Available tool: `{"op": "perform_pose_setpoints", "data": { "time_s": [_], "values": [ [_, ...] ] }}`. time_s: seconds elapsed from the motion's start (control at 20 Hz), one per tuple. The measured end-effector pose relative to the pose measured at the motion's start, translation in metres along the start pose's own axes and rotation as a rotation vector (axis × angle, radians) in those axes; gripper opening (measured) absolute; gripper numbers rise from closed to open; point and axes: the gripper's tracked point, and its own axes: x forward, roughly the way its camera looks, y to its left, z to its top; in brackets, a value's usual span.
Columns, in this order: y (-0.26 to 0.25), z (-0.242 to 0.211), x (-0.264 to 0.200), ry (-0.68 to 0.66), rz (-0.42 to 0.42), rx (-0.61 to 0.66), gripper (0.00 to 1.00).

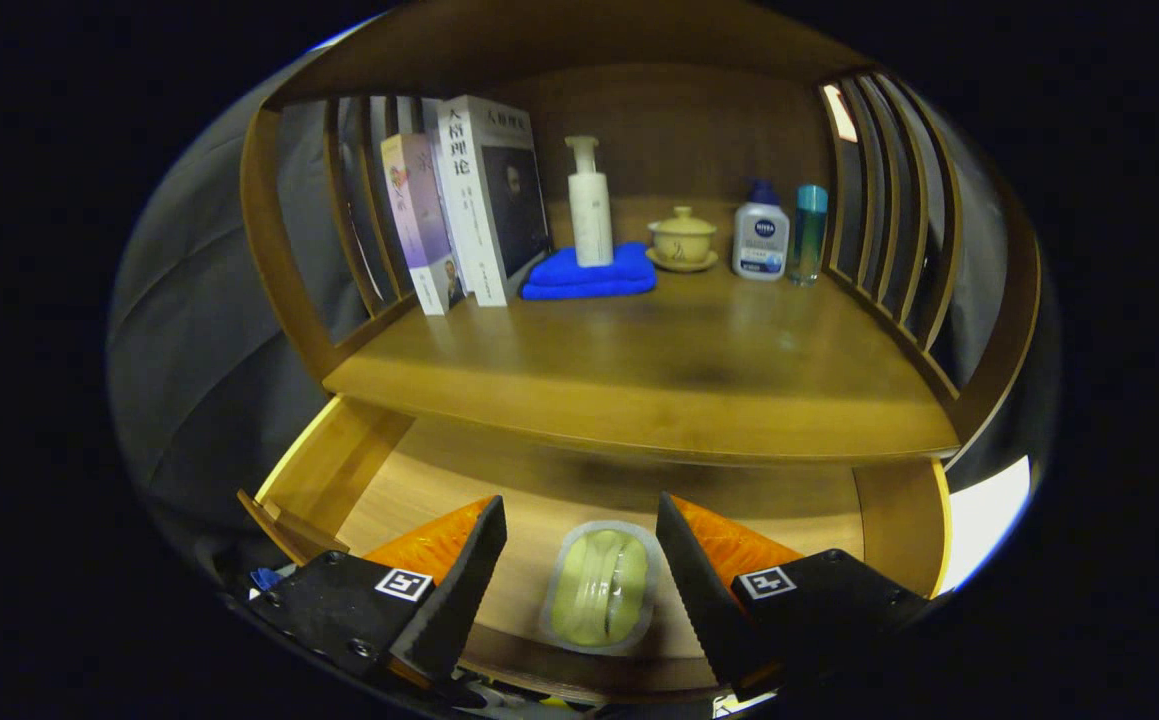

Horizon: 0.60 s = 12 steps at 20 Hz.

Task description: Pull open the drawer, take out the items inside it, and place them on the countertop above the cabinet.

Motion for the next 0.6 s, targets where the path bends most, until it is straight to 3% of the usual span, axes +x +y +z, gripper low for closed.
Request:
{"op": "perform_pose_setpoints", "data": {
  "time_s": [0.35, 0.55, 0.6],
  "values": [
    [-0.003, -0.039, 0.020, 0.161, 0.040, 0.054, 0.96],
    [-0.002, -0.048, 0.024, 0.190, 0.055, 0.076, 0.88],
    [-0.002, -0.051, 0.025, 0.195, 0.055, 0.081, 0.80]
  ]
}}
